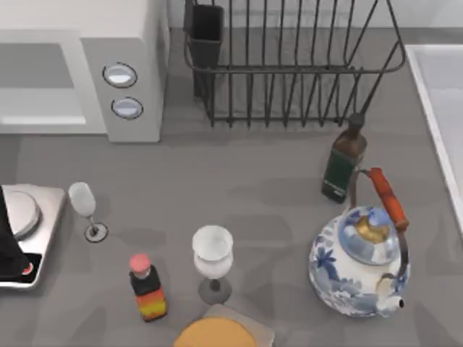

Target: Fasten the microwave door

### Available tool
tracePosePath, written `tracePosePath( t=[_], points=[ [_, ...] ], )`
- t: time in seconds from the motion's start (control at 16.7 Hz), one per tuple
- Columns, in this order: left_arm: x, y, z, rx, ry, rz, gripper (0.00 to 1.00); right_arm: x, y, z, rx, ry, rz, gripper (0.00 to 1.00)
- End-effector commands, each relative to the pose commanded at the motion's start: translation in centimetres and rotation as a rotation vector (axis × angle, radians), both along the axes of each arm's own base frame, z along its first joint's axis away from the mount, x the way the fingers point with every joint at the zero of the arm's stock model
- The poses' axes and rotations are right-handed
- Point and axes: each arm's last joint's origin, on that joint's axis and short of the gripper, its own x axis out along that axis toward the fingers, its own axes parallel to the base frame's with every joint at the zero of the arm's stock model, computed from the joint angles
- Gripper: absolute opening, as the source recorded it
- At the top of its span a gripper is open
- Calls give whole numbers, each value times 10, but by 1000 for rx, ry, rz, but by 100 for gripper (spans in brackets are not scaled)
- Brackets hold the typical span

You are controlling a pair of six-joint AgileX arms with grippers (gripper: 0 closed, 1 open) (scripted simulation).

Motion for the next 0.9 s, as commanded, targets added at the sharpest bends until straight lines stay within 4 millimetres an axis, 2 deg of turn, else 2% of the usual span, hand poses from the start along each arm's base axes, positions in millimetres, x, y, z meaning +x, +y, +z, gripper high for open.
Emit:
tracePosePath(
  t=[0.06, 0.84, 0.9],
  points=[
    [0, 0, 0, 0, 0, 0, 100, 0, 0, 0, 0, 0, 0, 100],
    [0, 0, 0, 0, 0, 0, 2, 0, 0, 0, 0, 0, 0, 100],
    [0, 0, 0, 0, 0, 0, 0, 0, 0, 0, 0, 0, 0, 100]
  ],
)
